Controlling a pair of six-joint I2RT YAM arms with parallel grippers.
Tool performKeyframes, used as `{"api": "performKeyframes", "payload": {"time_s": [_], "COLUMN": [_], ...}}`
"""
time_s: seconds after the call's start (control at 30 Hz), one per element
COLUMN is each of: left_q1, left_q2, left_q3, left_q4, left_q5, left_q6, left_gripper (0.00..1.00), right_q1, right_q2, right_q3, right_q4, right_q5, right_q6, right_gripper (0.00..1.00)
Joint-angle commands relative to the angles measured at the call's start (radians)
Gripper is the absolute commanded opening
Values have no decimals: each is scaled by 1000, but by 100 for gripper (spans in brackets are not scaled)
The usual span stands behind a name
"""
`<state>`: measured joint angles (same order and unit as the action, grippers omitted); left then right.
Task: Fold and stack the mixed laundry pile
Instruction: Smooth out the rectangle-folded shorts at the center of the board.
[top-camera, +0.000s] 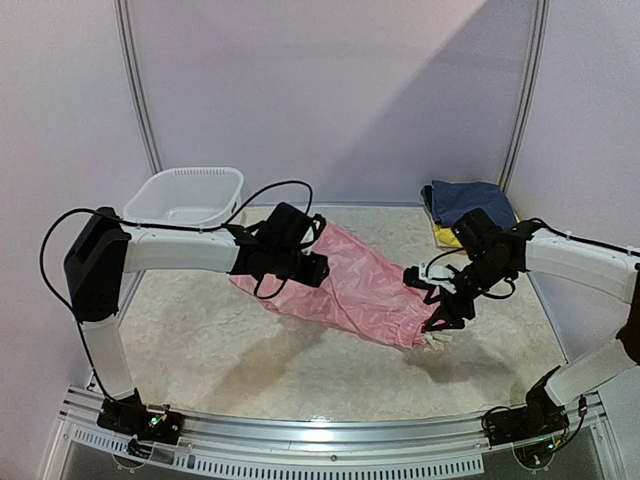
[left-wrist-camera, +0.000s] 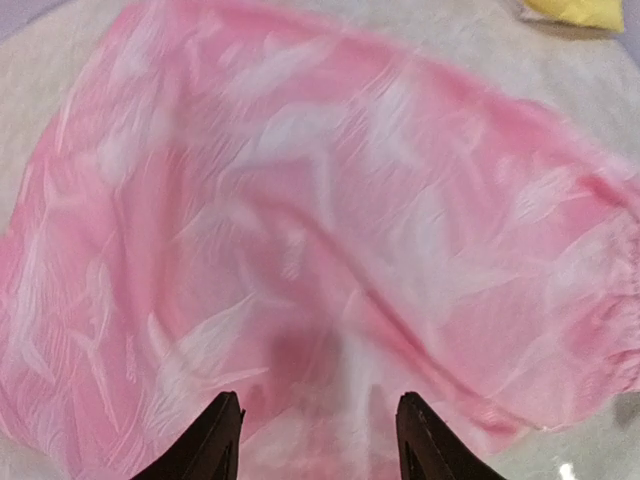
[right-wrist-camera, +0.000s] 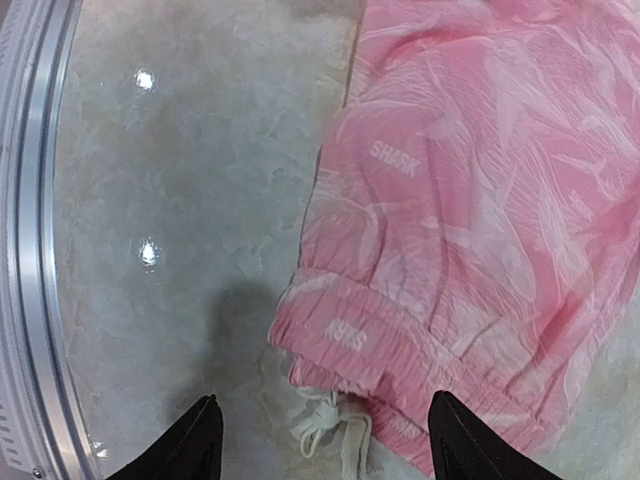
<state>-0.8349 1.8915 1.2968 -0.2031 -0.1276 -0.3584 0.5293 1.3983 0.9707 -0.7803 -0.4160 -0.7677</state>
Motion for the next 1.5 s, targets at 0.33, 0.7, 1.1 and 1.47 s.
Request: {"api": "performKeyframes", "payload": {"time_s": [0.33,0.7,1.1,1.47], "left_q1": [148,169,91,-89], "left_q2": [39,17,-84,-102], "left_q3": [-214,-318,-287,-110], "left_q4": [108,103,154,48], "left_q5": [29,0,-1,-42], "left_q6": [-201,-205,64,199], "left_gripper": [53,52,52,53], "right_q1": [154,153,129,-44], "right_q2": [239,176,143,41], "right_q3": [-39,-178,-72,209], "right_q4": [213,221,13,-162], "right_q5": [306,388,341,9], "right_q6": [-79,-197,-287,-125], "right_gripper": [63,25,42,65]}}
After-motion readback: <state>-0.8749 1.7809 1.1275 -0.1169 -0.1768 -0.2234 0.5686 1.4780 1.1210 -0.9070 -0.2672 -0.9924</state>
